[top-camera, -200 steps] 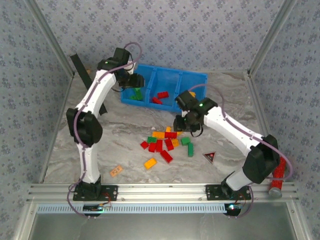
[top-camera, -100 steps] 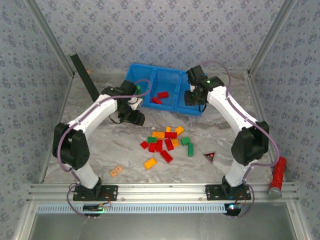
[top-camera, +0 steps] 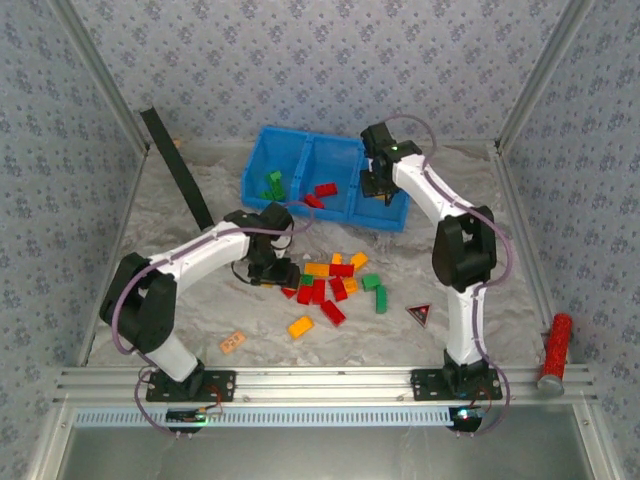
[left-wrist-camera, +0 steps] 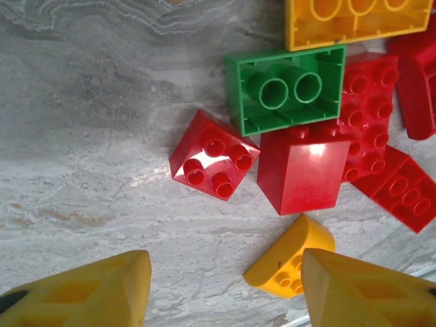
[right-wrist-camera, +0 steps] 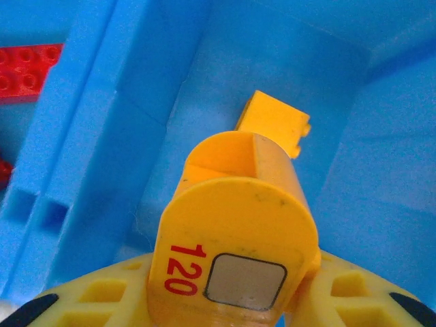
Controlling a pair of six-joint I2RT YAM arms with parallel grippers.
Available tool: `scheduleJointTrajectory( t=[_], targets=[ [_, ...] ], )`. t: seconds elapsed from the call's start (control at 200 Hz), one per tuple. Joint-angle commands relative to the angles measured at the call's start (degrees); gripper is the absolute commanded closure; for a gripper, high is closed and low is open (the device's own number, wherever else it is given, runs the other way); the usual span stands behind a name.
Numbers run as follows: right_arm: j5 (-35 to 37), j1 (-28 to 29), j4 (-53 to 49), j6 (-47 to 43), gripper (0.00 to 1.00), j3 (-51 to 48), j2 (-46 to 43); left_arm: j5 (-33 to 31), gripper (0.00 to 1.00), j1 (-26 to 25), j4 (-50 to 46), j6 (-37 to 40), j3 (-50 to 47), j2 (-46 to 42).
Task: Sort the legos into containers by color
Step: Place the lego in the container, then pick up the lego from the center of the table.
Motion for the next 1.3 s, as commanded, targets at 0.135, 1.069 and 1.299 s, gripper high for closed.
scheduleJointTrajectory(
  t=[0.135,1.069,1.299],
  targets=[
    [1.1,-1.3,1.6,-0.9,0.65,1.2,4.2,-1.3,0.40,-0.3,2.2,-5.3,-0.1,0.5],
    [0.4,-1.3,5.6,-1.7,0.39,-3.5,3.0,-2.5,0.39,-3.1,2.7,-6.8,1.9,11.0],
    [0.8,-0.7,5.5,-1.7,0.35,-7.1,-2.1,-2.8,0.39,-3.1,3.5,-6.3,3.0,13.1]
  ],
)
